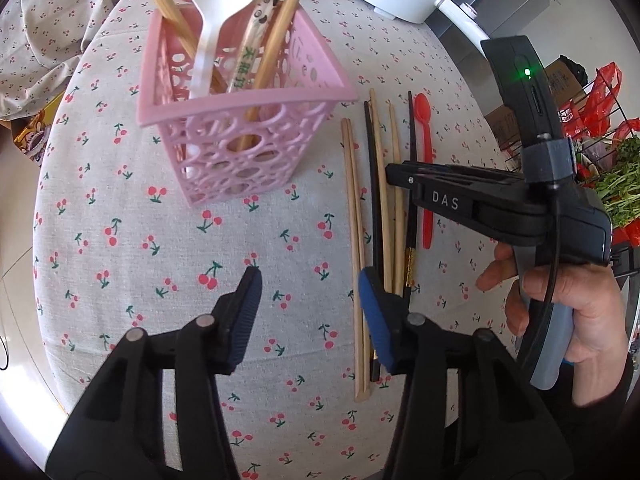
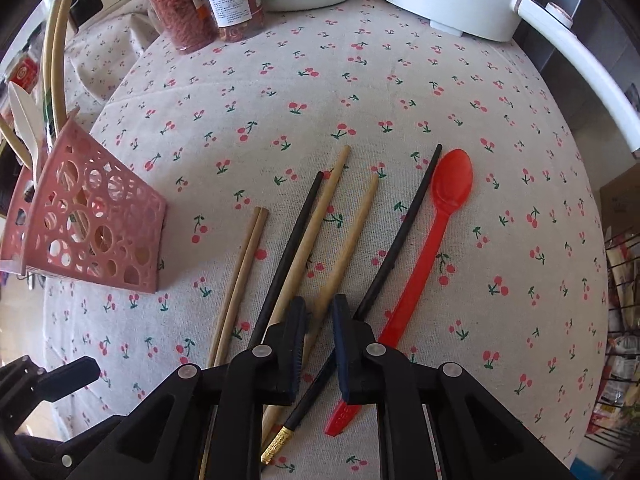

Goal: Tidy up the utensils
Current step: 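Lower both tools toward the remaining chopsticks beside the holder, then grasp a wooden chopstick with each tool and lift them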

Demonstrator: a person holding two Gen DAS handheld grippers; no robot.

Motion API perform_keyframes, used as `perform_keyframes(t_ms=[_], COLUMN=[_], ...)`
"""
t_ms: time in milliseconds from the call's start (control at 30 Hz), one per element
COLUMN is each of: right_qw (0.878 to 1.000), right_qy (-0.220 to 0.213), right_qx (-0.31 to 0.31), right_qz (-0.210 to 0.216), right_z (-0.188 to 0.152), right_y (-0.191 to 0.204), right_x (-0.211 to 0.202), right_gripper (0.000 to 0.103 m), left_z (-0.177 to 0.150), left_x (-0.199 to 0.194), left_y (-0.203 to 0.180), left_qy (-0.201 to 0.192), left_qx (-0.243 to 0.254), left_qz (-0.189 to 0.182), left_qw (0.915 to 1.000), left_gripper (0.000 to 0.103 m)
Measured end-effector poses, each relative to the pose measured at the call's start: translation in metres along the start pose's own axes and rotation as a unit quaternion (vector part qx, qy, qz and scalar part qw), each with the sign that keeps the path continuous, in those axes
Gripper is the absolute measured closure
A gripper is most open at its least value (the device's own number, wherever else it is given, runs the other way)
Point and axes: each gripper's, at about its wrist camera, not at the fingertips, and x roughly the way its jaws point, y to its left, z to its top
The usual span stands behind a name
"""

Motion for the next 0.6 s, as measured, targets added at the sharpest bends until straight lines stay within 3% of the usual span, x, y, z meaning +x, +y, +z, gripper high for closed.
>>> perform_keyframes(t_ms=[267,400,600], right_qw=[0.999,0.998,0.993], right_qy=[0.017,0.023,0.023], right_qx=[-0.010,0.013,0.042], right_qz=[0.025,0.062,0.105], right_z=[-0.011,-0.021,-0.038], right_y=[-0.023,-0.045,-0.074], right_x=[-0.005,-0.008,-0.019], right_gripper=[0.093,0.096,0.096], left_z=[0.006,0.017,0.025], left_x=[0.023,0.040,0.057], left_y=[-0.032,-0.046,-0.059], left_qy=[-0.005,-0.023,-0.047], left_qx=[0.035,0.040,0.057], left_qz=[0.012,0.026,0.089], left_qw=[0.9993,0.9986,0.9933], left_gripper=[0.070,0.080,0.081])
